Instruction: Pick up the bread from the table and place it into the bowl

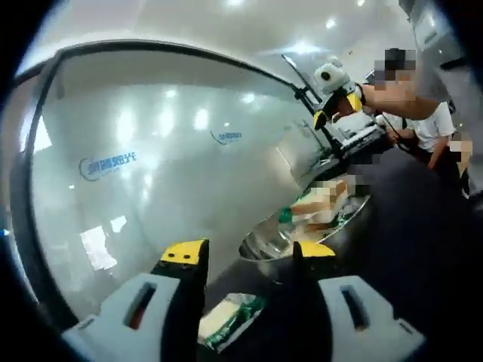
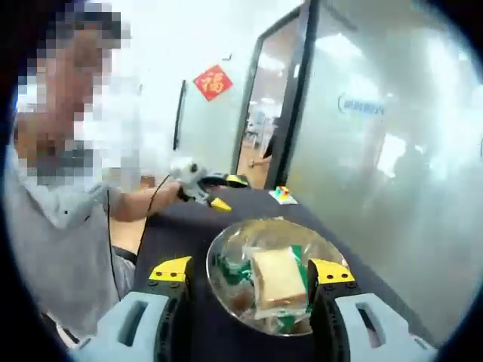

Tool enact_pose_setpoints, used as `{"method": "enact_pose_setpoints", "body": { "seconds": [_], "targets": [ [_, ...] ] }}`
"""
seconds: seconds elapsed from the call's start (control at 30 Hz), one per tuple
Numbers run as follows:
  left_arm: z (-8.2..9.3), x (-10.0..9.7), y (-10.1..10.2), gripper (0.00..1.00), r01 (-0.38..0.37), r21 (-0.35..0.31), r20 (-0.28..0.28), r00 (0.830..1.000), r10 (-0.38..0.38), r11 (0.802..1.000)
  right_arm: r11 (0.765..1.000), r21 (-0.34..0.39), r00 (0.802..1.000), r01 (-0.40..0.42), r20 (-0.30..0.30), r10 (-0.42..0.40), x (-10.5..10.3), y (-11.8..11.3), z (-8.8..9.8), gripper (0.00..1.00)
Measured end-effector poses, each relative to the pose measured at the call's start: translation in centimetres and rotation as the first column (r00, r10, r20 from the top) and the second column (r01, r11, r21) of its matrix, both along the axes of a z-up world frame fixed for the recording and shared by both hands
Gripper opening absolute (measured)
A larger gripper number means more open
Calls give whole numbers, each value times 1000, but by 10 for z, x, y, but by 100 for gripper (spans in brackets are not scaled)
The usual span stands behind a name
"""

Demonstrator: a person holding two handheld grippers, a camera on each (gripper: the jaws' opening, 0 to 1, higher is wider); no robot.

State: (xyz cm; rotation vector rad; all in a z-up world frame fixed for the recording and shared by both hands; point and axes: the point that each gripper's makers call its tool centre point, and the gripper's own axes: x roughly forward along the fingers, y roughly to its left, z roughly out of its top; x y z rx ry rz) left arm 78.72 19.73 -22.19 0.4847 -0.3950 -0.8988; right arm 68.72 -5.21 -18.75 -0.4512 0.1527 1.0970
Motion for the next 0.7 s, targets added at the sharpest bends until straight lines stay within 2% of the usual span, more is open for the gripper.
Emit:
{"method": "enact_pose_setpoints", "body": {
  "seconds": [0.07, 0.17, 0.23, 0.27, 0.3, 0.33, 0.37, 0.4, 0.43, 0.47, 0.5, 0.53, 0.57, 0.6, 0.67, 0.7],
  "targets": [
    [10, 15, 9, 42, -13, 90, -3, 1000, 13, 996, 999, 31, 1000, 7, 25, -8, -11, -4, -5, 52],
    [30, 39, 11, 45, -17, 228, 14, 1000, 15, 973, 993, 118, 999, 31, 39, -35, -21, -10, -7, 47],
    [29, 49, 8, 48, 10, 284, -48, 999, 4, 959, 985, 170, 998, 44, 43, -52, -24, -13, -7, 47],
    [23, 57, 8, 49, 13, 301, -134, 991, 29, 954, 981, 189, 998, 50, 39, -58, -26, -15, -8, 46],
    [15, 66, 10, 47, 0, 343, -216, 973, 79, 939, 978, 200, 997, 56, 41, -66, -27, -18, -10, 45],
    [12, 74, 10, 44, -8, 371, -254, 961, 110, 929, 972, 224, 995, 73, 44, -84, -26, -20, -10, 45],
    [8, 79, 6, 43, 12, 407, -232, 969, 90, 913, 965, 249, 994, 84, 43, -98, -26, -23, -10, 44],
    [3, 88, 4, 42, 11, 456, -200, 976, 90, 890, 959, 270, 994, 84, 45, -99, -26, -26, -10, 42],
    [-10, 94, 6, 40, 14, 503, -237, 964, 123, 864, 949, 302, 993, 93, 37, -109, -26, -28, -9, 42],
    [-24, 101, 9, 37, 8, 562, -252, 954, 162, 827, 933, 344, 992, 110, 16, -122, -25, -32, -8, 41],
    [-34, 107, 9, 34, 7, 623, -221, 961, 168, 782, 923, 364, 991, 125, 3, -136, -23, -34, -8, 41],
    [-43, 114, 5, 33, 32, 641, -221, 964, 145, 767, 916, 378, 989, 138, -3, -147, -22, -37, -8, 41],
    [-60, 120, 8, 33, 62, 681, -262, 951, 163, 729, 912, 385, 988, 145, 0, -157, -21, -39, -8, 40],
    [-70, 127, 10, 31, 65, 713, -264, 947, 182, 698, 907, 392, 986, 153, 0, -166, -20, -40, -8, 39],
    [-84, 138, 10, 26, 102, 745, -286, 942, 177, 660, 901, 403, 985, 160, -4, -173, -20, -40, -8, 39],
    [-91, 143, 12, 24, 100, 770, -279, 941, 191, 630, 896, 413, 984, 165, -7, -178, -20, -40, -8, 39]
  ]
}}
